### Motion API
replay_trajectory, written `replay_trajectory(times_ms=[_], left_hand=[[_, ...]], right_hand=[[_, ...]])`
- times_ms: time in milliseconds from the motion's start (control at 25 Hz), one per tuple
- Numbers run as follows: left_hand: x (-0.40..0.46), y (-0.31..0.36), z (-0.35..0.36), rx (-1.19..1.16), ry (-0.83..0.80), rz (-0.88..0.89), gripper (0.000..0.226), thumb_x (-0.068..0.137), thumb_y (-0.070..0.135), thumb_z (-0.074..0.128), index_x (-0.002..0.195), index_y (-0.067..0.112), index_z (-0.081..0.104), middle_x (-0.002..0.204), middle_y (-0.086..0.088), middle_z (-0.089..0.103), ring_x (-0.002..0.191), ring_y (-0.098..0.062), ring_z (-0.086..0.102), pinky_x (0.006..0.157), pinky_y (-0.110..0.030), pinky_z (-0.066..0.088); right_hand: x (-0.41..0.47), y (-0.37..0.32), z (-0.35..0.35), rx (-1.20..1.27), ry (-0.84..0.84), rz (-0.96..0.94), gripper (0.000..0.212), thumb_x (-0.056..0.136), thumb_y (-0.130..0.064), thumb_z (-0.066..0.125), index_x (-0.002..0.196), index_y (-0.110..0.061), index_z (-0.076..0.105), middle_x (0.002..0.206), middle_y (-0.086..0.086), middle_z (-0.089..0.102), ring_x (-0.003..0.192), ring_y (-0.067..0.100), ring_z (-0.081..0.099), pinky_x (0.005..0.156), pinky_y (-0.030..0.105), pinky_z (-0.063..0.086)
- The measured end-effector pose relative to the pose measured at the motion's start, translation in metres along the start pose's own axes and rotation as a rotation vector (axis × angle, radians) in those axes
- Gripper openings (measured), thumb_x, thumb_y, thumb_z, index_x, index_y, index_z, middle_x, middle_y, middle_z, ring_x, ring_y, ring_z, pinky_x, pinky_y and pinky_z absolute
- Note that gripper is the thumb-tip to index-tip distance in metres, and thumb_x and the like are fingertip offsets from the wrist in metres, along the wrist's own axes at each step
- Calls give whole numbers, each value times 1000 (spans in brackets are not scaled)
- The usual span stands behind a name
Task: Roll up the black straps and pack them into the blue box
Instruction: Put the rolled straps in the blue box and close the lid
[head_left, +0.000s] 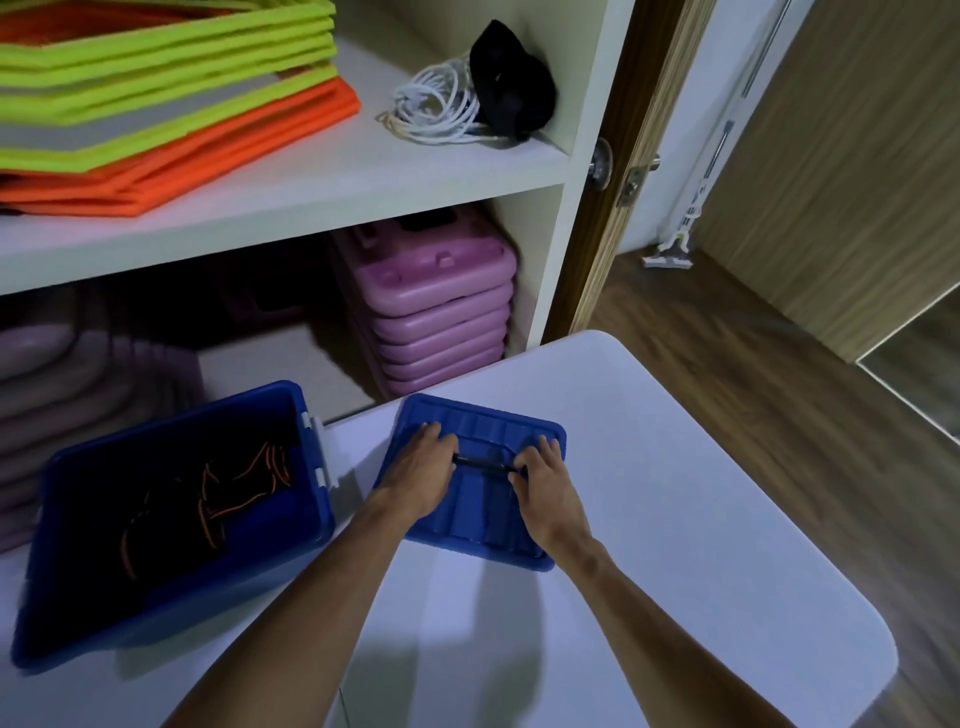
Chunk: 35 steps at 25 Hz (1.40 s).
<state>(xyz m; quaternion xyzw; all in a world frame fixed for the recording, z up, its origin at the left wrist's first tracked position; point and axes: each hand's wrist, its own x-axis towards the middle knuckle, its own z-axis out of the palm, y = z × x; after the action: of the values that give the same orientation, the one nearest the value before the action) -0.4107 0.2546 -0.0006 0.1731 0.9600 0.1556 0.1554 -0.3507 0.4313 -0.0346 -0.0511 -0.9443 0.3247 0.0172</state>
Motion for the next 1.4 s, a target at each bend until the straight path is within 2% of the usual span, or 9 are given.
replay_trajectory(times_ms=[120, 240, 320, 640, 840, 960, 1080, 1240, 1400], left_hand=[[-9, 4, -4, -49, 8, 32, 8, 97, 11, 43, 97, 9, 51, 112, -8, 48, 91, -24, 50, 83, -43, 46], [-17, 16, -18, -128, 69, 89, 9, 100, 17, 39, 97, 13, 47, 111, -5, 48, 85, -26, 53, 79, -49, 47], [-21, 25, -36, -168, 136, 121, 10, 100, 20, 38, 100, 15, 47, 114, -4, 49, 88, -28, 54, 82, -49, 46], [-70, 13, -125, -59, 514, 123, 19, 100, 25, 39, 110, 18, 53, 117, 1, 55, 106, -20, 52, 88, -36, 39], [-141, -74, -142, -32, 655, -34, 35, 96, 41, 30, 111, 22, 57, 126, 6, 55, 119, -15, 52, 95, -35, 39], [-187, -133, -122, -80, 656, -210, 49, 92, 51, 23, 109, 22, 58, 137, -1, 51, 132, -21, 45, 101, -42, 39], [-219, -175, -98, -141, 664, -359, 56, 91, 58, 26, 101, 17, 62, 135, -12, 54, 128, -31, 50, 99, -49, 44], [-230, -197, -86, -193, 633, -442, 64, 87, 58, 21, 106, 13, 62, 138, -14, 51, 126, -32, 50, 102, -45, 43], [-223, -200, -82, -177, 636, -436, 73, 92, 61, 12, 116, 13, 61, 138, -15, 52, 124, -34, 52, 106, -46, 40]], right_hand=[[-10, -1, -3, 33, 25, 23, 8, 101, -15, 45, 95, -15, 50, 119, 4, 50, 128, 31, 40, 102, 48, 44], [-16, -8, -17, 112, 111, 59, 12, 104, -18, 38, 101, -17, 49, 139, 3, 45, 146, 25, 22, 117, 43, 28], [-16, -18, -33, 152, 161, 56, 12, 104, -19, 35, 103, -22, 46, 143, -1, 42, 146, 22, 22, 119, 43, 22], [2, -105, -70, 255, 195, -95, 9, 103, -35, 32, 106, -39, 40, 143, -2, 42, 132, 21, 42, 106, 51, 42], [0, -193, -27, 236, 45, -288, 8, 104, -32, 34, 104, -38, 39, 142, -1, 46, 139, 21, 35, 114, 48, 32], [-15, -231, 19, 185, -55, -365, 11, 104, -28, 36, 108, -25, 46, 140, 6, 49, 137, 26, 37, 118, 44, 25], [-34, -257, 59, 126, -126, -411, 16, 104, -25, 38, 107, -15, 50, 135, 7, 53, 137, 24, 36, 118, 39, 23], [-39, -271, 83, 70, -135, -400, 14, 104, -27, 36, 103, -18, 48, 127, 4, 54, 122, 25, 46, 106, 49, 38], [-35, -272, 84, 25, -81, -375, 13, 104, -26, 35, 100, -20, 46, 116, 0, 54, 108, 21, 48, 102, 49, 40]])
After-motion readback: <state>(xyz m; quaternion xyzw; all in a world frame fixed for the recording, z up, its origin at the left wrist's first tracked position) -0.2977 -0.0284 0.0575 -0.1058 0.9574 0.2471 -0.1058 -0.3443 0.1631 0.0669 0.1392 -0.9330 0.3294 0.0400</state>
